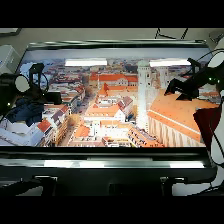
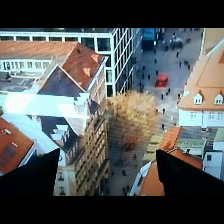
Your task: Fold the clothes and pants, and hang the long-sleeved shirts on hangers.
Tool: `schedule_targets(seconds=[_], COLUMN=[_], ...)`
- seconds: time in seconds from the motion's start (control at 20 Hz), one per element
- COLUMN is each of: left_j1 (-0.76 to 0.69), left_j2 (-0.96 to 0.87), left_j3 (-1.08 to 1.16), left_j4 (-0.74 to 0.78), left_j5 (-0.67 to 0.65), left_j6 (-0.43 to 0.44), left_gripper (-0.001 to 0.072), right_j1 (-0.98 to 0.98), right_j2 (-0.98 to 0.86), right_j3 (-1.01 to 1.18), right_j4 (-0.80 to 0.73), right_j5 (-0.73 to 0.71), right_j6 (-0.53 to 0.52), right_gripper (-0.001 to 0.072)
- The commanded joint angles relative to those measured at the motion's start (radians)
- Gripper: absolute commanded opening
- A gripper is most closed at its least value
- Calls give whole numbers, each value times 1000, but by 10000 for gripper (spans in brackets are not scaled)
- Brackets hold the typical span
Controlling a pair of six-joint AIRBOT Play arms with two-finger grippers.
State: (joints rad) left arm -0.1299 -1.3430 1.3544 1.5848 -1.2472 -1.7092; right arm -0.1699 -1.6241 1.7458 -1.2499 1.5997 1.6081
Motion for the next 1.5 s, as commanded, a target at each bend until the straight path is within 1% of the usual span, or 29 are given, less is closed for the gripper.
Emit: schedule_targets(seconds=[0.0, 0.1, 0.2, 0.45, 0.5, 0.55, 0.6, 0.65, 0.7, 0.8, 0.85, 0.95, 1.05, 1.15, 1.25, 1.3, 1.4, 1.45], left_j1=[0, 0, 0, -2, 5, 40, 115, 208, 326, 555, 644, 766, 797, 786, 767, 754, 726, 716], left_j2=[1, 1, -1, -18, -18, -20, -26, -32, -36, -51, -56, -56, -59, -82, -131, -157, -180, -177], left_j3=[0, 0, 0, 0, 7, 34, 67, 90, 100, 82, 53, -40, -153, -240, -277, -278, -278, -277], left_j4=[0, 0, -1, -56, -40, -8, 0, -23, -81, -211, -254, -315, -367, -492, -566, -576, -591, -595], left_j5=[0, 0, 26, 261, 309, 313, 276, 221, 154, 22, -9, 24, 154, 302, 375, 396, 441, 454], left_j6=[0, 0, -4, -4, -22, -129, -196, -235, -258, -259, -259, -257, -243, -179, -152, -148, -111, -111], left_gripper=[710, 710, 710, 710, 711, 711, 711, 712, 712, 713, 713, 713, 713, 713, 713, 713, 705, 499], right_j1=[1, 1, 1, 1, 1, 1, 1, 1, 1, 1, 1, 1, 1, 1, 1, 1, 1, 1], right_j2=[-1, -1, -1, -1, -1, -1, -1, -1, -1, -2, -2, -2, -2, -2, -2, -2, -2, -1], right_j3=[0, 0, 0, 0, 0, 0, 0, 0, -1, -1, -1, -1, -1, -1, -1, -1, -1, -1], right_j4=[0, 3, 9, 7, 7, 7, 6, 1, -5, -10, -10, -8, -10, -7, -8, -8, -8, -8], right_j5=[-2, -16, -85, -259, -295, -321, -322, -310, -283, -249, -246, -244, -238, -225, -193, -166, -96, -62], right_j6=[0, 4, 4, 3, 3, 3, -6, -32, -45, -53, -53, -53, -53, -52, -52, -51, -48, -48], right_gripper=[690, 690, 690, 690, 690, 690, 690, 690, 689, 689, 689, 688, 688, 688, 688, 688, 689, 689])
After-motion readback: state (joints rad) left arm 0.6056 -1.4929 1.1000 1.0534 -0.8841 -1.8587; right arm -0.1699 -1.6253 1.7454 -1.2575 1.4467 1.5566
